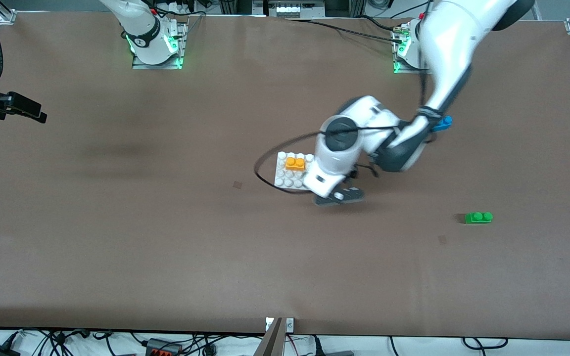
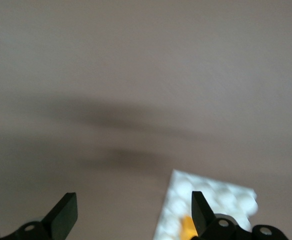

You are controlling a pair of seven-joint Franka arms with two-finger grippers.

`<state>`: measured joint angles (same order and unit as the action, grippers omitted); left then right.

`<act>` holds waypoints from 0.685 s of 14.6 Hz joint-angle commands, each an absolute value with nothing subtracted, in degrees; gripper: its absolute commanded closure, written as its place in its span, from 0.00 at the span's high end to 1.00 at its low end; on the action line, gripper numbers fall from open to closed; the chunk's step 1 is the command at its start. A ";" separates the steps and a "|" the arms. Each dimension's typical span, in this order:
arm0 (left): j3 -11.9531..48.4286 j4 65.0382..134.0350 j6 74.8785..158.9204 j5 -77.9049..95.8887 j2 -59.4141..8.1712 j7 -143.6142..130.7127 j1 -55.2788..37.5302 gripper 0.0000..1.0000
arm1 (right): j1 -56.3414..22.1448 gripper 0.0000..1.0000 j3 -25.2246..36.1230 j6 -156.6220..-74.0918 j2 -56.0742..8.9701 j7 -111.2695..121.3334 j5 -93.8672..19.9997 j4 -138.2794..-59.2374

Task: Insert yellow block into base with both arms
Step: 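Open the left gripper and lift it away from the plate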

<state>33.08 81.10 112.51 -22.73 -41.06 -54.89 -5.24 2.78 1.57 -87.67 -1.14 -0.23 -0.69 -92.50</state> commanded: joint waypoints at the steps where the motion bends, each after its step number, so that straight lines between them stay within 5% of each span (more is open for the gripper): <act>1: 33.66 81.83 109.09 -23.03 -40.25 -47.07 2.61 1.00 | 2.20 1.00 2.02 -86.40 -1.41 -1.23 -1.32 -91.32; 10: 27.33 84.73 101.18 -22.59 -31.04 -29.79 10.63 1.00 | 2.11 1.00 2.02 -85.87 -1.41 -1.23 -1.32 -91.32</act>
